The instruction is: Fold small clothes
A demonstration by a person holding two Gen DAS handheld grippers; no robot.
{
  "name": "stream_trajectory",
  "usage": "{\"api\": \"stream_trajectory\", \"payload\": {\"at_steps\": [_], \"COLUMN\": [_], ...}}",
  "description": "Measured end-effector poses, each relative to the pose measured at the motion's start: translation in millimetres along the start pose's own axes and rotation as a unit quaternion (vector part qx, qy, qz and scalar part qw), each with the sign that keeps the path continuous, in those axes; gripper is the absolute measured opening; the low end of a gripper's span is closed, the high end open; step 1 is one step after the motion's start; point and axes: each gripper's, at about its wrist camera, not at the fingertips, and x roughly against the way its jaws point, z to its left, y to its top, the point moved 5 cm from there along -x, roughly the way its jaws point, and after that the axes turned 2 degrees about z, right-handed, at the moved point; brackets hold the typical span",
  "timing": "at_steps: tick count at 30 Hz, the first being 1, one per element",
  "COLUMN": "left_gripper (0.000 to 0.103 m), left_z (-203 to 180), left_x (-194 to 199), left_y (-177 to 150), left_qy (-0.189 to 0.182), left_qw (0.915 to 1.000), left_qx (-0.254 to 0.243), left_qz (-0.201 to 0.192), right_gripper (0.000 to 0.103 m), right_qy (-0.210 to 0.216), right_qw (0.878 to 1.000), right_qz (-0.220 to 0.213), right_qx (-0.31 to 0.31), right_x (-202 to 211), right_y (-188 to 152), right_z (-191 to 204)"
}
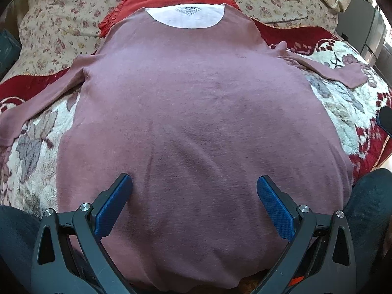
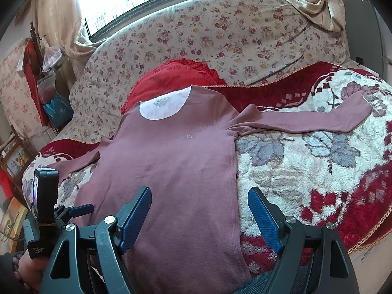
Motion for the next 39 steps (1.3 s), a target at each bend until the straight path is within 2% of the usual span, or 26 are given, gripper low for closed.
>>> {"api": "stream_trajectory", "payload": {"at_steps": [8, 22, 39], "left_gripper": [0.102, 0.102, 0.102], "left_z": [-3, 2, 11], "left_x": [-1, 2, 13], "left_y": [-1, -2, -3], "left_qy": [0.013, 0.008, 0.005], "left_qw": [0.9999, 0.9999, 0.9997], "left_qx": [-0.009, 0.002, 0.016], "left_qz": [-0.006, -0.007, -0.018], "right_gripper": [0.079, 0.079, 0.079], "right_qy": [0.0, -0.003, -0.027], "right_qw": [1.0, 1.0, 1.0], "right_qz": [0.003, 0.002, -0.004], "right_qx": [0.001, 0.0, 0.005], "right_x": [-1, 0, 5], "right_y": [0, 0, -1], "right_z": [0, -1, 0]}}
